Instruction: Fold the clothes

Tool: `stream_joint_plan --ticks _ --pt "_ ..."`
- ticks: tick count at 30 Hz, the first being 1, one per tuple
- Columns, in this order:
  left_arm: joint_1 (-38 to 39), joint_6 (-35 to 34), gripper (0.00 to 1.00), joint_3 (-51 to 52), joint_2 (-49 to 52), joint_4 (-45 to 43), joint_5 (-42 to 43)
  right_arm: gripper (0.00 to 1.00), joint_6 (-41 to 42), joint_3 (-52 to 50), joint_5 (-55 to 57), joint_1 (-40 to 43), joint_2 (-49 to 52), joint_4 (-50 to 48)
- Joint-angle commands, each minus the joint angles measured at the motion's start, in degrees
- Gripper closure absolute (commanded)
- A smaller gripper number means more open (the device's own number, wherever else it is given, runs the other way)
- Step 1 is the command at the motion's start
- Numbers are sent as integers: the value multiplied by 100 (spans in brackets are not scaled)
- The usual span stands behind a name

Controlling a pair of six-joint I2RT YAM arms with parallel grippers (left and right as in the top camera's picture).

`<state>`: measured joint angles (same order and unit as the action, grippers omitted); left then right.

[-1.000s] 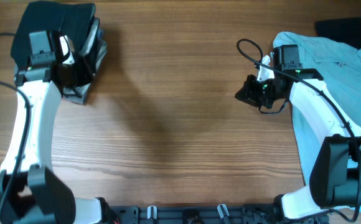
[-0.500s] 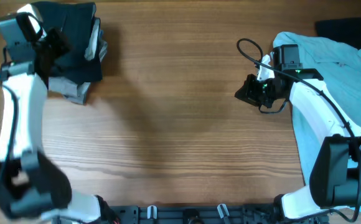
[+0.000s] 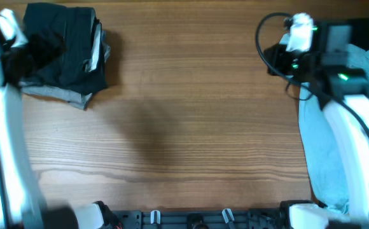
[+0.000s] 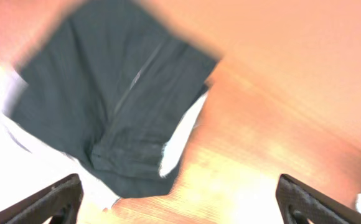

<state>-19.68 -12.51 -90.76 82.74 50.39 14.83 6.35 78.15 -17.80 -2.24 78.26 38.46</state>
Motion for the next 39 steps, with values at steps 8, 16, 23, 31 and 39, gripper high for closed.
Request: stream_joint_plan --ticks 8,16,23,31,39 --pt "-4 162 0 -66 -3165 417 -378 0 -466 197 214 -9 -1779 -195" --pt "-4 162 0 -66 -3703 442 -378 0 1893 195 168 -9 -1740 170" --pt "-4 162 0 -66 -3703 439 -378 0 -734 195 767 -4 -2417 -365" --pt "-4 164 0 -66 -3703 439 -378 0 -1038 -1204 1182 529 -4684 142" --pt "-4 162 0 -66 -3703 439 -378 0 -758 -5490 1115 531 -7790 -1158"
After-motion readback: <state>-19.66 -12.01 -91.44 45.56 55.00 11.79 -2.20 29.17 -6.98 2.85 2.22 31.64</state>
